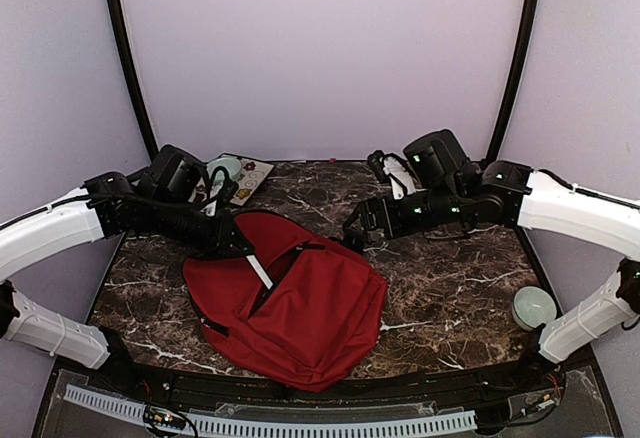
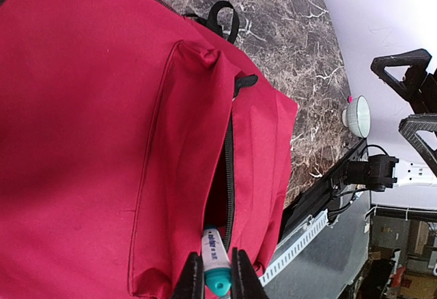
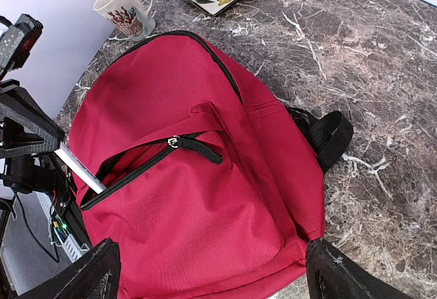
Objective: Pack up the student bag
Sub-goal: Place the pen in the lower front pocket of the bag.
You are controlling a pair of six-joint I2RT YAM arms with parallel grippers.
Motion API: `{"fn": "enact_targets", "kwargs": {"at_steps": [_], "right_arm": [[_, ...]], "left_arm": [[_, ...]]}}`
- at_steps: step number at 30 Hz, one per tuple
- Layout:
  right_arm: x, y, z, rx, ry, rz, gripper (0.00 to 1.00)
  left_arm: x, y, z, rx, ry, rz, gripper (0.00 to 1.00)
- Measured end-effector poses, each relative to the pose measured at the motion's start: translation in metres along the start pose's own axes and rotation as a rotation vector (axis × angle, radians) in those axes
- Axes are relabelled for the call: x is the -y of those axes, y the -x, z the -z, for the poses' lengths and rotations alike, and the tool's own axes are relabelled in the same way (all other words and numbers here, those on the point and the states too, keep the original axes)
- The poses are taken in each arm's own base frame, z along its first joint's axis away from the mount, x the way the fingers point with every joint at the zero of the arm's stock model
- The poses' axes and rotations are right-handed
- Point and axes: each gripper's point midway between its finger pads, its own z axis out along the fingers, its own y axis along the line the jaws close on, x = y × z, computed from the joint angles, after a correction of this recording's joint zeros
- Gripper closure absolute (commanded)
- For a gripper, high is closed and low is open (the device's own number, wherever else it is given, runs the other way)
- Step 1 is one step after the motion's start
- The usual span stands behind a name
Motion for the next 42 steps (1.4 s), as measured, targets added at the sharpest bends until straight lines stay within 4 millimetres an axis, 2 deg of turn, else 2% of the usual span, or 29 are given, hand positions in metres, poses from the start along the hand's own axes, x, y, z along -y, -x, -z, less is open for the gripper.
{"fn": "enact_targets", "kwargs": {"at_steps": [7, 15, 20, 39, 42], "right_arm": [[0.002, -0.006, -0.003, -0.019, 0.004, -0.003, 0.05], [0.005, -0.016, -0.009, -0.048, 0.001, -0.01, 0.06], [0.006, -0.019, -0.013, -0.064, 0.003, -0.017, 0.07], [0.007, -0.024, -0.018, -0.077, 0.008, -0.028, 0.08], [0.012, -0.032, -0.021, -0.091, 0.0, -0.034, 0.08]], "left_arm": [[-0.006, -0.011, -0.016, -0.023, -0.033, 0.062, 1.0], [-0.006, -0.018, -0.025, -0.034, -0.085, 0.103, 1.0], [-0.012, -0.029, -0.033, -0.063, -0.097, 0.147, 1.0], [-0.01, -0.047, -0.048, -0.141, -0.149, 0.197, 1.0], [-0.009, -0.05, -0.051, -0.16, -0.155, 0.196, 1.0]]}}
